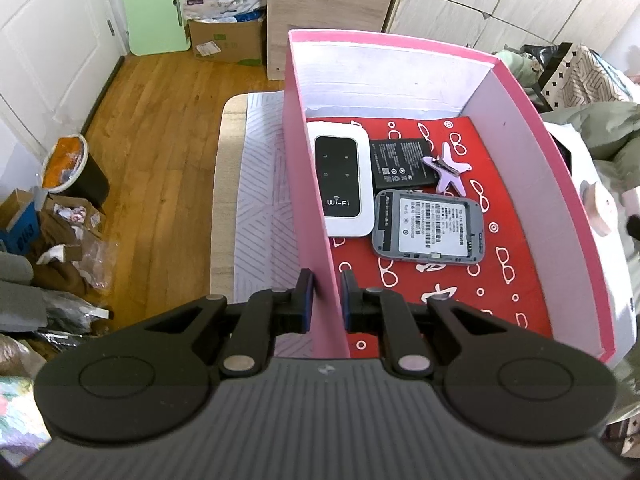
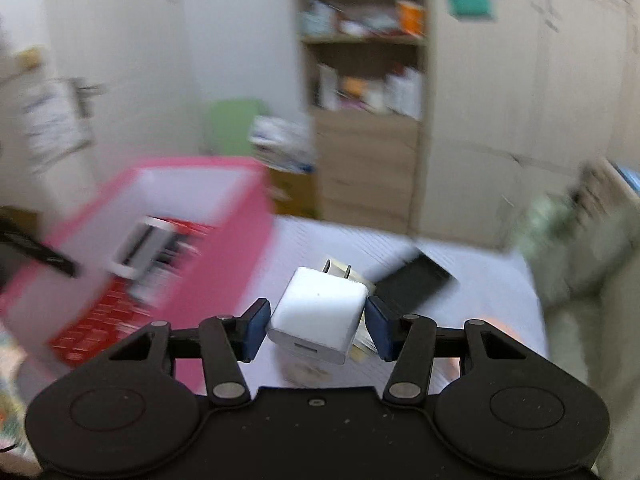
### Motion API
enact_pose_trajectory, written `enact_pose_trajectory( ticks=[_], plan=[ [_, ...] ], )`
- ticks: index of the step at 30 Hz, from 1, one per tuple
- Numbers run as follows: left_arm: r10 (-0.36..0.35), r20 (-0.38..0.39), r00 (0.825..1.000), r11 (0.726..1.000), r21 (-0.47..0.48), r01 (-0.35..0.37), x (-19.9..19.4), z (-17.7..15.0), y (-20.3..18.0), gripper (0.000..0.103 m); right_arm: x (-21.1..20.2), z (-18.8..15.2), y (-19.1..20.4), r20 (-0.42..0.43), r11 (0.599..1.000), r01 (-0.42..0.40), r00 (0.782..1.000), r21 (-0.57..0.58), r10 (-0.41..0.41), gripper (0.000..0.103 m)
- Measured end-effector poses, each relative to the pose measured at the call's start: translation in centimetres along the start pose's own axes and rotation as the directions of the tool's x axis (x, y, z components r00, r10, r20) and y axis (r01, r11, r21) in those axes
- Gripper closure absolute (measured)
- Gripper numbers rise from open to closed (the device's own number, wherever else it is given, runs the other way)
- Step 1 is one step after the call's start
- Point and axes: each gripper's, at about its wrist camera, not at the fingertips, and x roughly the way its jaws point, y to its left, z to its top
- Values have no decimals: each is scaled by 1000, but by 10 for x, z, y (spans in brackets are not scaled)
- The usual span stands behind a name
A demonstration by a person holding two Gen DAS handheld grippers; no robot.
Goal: Organize rigid objects
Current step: 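Lower the white charger cube into the box and open the right tool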
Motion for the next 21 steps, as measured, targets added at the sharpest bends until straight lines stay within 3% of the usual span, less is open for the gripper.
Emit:
enact_pose_trajectory(
  ticks=[5,10,13,17,21],
  plan=[
    [25,9,1000,999,39,-25,-1,-1,-5,92,0,29,40,-9,975,-191,981,-116,191,46],
    [49,10,999,997,51,-49,-1,-1,-9,93,38,51,84,-145,921,-314,947,-230,286,45],
    [44,13,999,999,26,-44,-2,-2,-7,93,69,58,112,-265,882,-382,912,-276,312,46],
    [27,16,1000,1000,-12,-27,-2,-3,-2,93,110,59,146,-417,828,-471,847,-304,329,46],
    [22,21,1000,999,-27,-21,-2,-3,-1,92,141,52,169,-511,809,-506,801,-298,312,46]
  ],
)
